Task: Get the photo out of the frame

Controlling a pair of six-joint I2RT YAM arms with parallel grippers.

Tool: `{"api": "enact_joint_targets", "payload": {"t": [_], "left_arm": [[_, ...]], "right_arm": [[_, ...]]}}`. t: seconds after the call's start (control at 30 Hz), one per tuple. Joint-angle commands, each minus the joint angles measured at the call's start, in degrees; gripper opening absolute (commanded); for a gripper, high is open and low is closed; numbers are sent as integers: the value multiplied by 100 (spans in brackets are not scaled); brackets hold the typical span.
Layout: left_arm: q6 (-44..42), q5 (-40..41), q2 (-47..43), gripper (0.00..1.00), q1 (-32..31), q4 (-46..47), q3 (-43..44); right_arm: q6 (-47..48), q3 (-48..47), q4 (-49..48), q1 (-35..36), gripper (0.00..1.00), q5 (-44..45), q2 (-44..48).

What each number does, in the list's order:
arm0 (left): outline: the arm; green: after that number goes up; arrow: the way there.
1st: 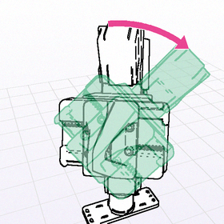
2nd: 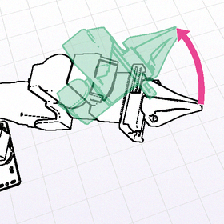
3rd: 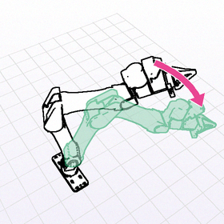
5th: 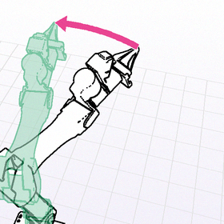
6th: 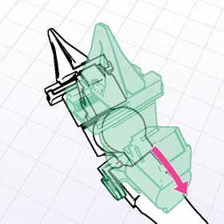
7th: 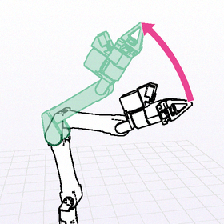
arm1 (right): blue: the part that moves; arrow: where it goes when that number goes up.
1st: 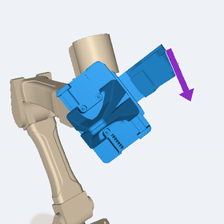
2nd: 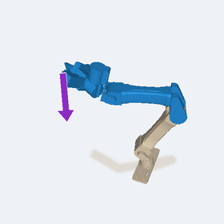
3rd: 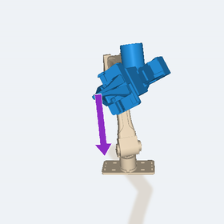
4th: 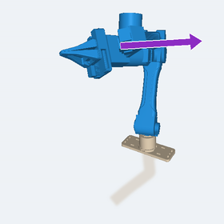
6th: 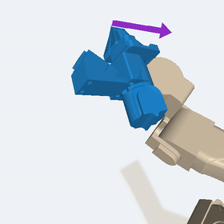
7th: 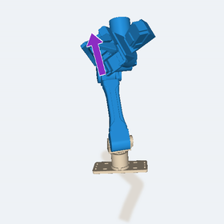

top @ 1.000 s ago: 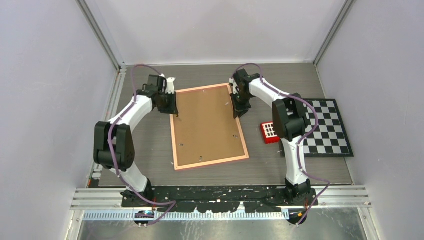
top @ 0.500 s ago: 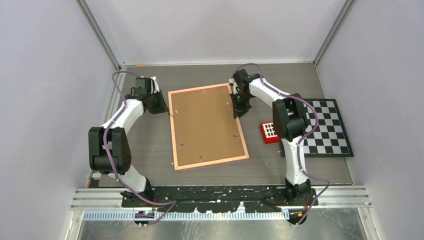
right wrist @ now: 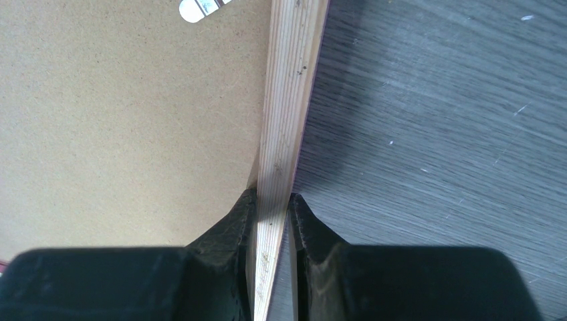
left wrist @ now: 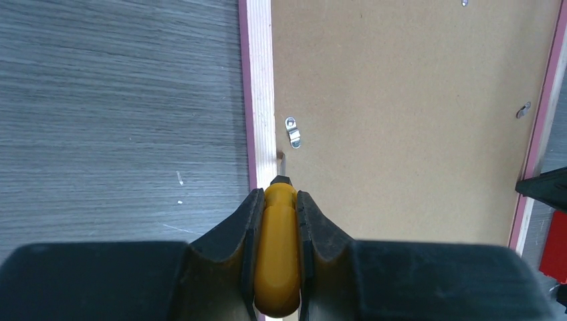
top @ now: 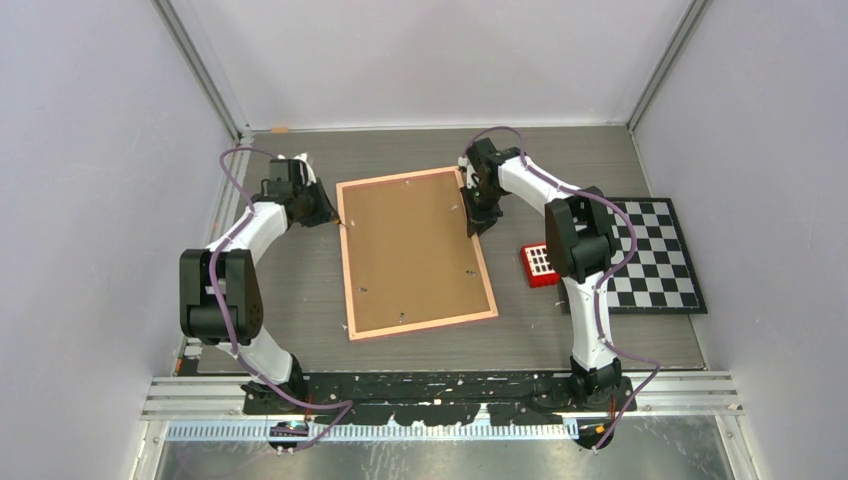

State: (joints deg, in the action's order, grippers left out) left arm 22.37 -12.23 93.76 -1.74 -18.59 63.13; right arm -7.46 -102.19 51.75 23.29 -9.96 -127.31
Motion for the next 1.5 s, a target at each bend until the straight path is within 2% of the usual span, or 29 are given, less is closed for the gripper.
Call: {"api": "enact_joint_targets", "payload": {"t": [0.0,0.73,1.2,1.47], "left_arm": [[162,7,114,0,35,459,-215],[976,-577,366,0,0,1101,-908],[1612,-555,90,0,-332,1150,-1649],[1807,-478,50,0,-401,1536,-2152]], "right_arm": [[114,175,110,145,0,39,-53],[123,175,217,318,1,-77,-46],[26,416,179,607,1,35,103],[-13,590,182,666,0,120,226]]}}
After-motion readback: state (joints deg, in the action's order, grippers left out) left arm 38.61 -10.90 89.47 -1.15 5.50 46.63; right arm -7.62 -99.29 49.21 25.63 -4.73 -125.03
